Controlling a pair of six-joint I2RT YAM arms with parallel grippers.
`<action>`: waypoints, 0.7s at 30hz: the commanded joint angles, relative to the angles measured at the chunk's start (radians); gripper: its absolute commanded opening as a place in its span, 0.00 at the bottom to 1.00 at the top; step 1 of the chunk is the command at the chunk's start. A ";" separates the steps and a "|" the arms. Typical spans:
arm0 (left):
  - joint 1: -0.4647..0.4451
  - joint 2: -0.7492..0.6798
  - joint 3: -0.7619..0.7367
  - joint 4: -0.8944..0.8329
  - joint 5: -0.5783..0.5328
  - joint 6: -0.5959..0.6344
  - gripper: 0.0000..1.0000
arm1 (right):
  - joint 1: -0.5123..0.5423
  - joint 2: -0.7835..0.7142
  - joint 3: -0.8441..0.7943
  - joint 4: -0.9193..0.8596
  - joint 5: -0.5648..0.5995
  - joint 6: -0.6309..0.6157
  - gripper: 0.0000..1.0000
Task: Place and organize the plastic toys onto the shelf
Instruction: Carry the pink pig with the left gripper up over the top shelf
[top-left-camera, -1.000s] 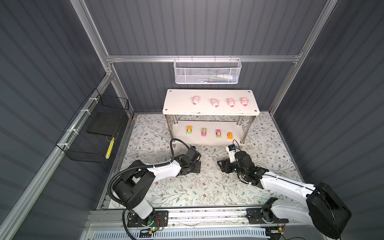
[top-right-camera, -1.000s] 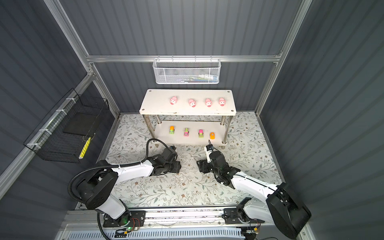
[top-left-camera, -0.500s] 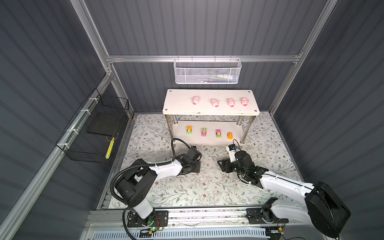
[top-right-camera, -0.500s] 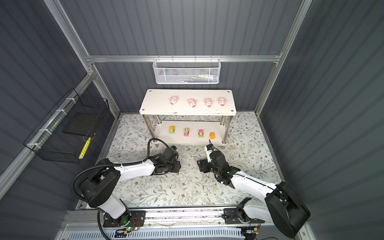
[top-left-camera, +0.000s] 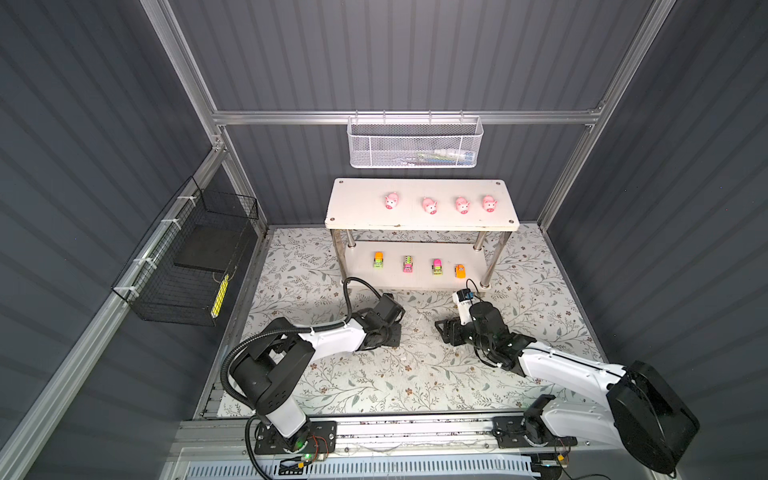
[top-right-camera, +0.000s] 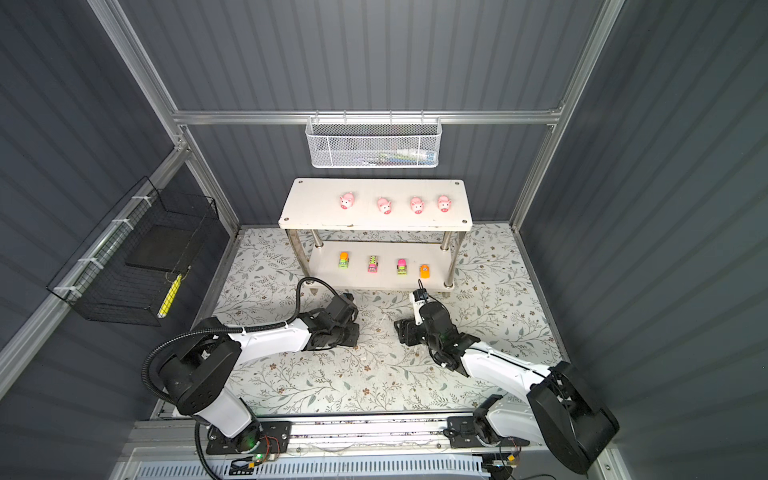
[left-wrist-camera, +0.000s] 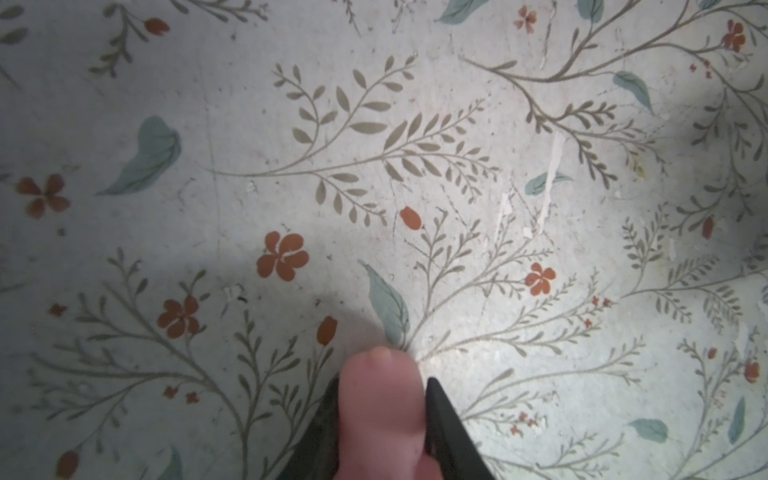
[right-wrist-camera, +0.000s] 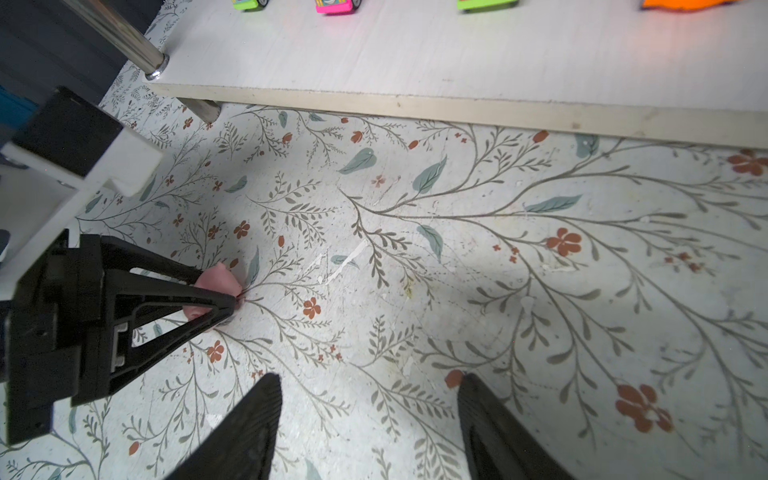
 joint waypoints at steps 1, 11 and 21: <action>-0.007 -0.032 0.042 -0.079 -0.022 0.022 0.32 | -0.005 0.006 -0.011 0.014 -0.008 0.006 0.69; -0.008 -0.216 0.267 -0.435 -0.069 0.055 0.31 | -0.011 0.014 -0.009 0.017 -0.012 0.004 0.69; -0.007 -0.253 0.787 -0.861 -0.219 0.154 0.32 | -0.015 0.045 0.004 0.026 -0.033 -0.001 0.69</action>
